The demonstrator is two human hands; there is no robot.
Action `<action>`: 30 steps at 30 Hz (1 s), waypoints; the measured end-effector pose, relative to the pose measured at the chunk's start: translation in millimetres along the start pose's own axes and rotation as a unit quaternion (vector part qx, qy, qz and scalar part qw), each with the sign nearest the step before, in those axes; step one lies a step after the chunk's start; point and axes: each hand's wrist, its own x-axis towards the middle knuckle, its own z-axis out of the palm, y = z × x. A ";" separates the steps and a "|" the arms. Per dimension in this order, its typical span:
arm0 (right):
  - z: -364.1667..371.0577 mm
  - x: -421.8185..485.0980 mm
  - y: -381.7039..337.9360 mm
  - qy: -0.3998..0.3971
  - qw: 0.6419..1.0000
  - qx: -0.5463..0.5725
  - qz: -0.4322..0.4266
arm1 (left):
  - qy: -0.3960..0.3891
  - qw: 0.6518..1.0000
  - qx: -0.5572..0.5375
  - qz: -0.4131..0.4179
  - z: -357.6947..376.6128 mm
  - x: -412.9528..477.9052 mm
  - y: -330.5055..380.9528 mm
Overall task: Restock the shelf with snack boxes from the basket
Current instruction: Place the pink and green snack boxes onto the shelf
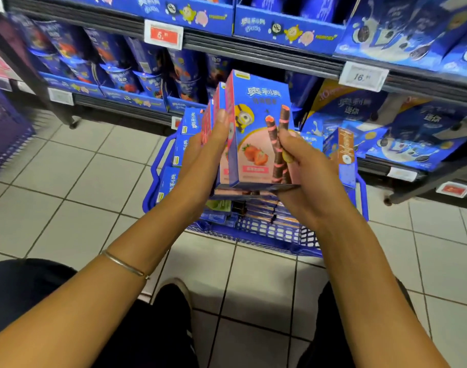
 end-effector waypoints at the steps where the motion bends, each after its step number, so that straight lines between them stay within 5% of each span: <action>1: 1.8 4.8 2.8 0.002 1.000 -0.007 0.002 | 0.005 1.000 0.000 0.004 -3.9 3.2 -2.0; 12: 54.9 31.8 -25.8 0.087 0.992 -0.042 0.083 | -0.007 0.993 -0.084 -0.085 -26.3 22.8 41.7; 30: 396.0 -69.7 -370.0 -0.059 0.968 -0.218 0.105 | 0.124 0.979 -0.138 -0.087 -113.0 -116.7 509.2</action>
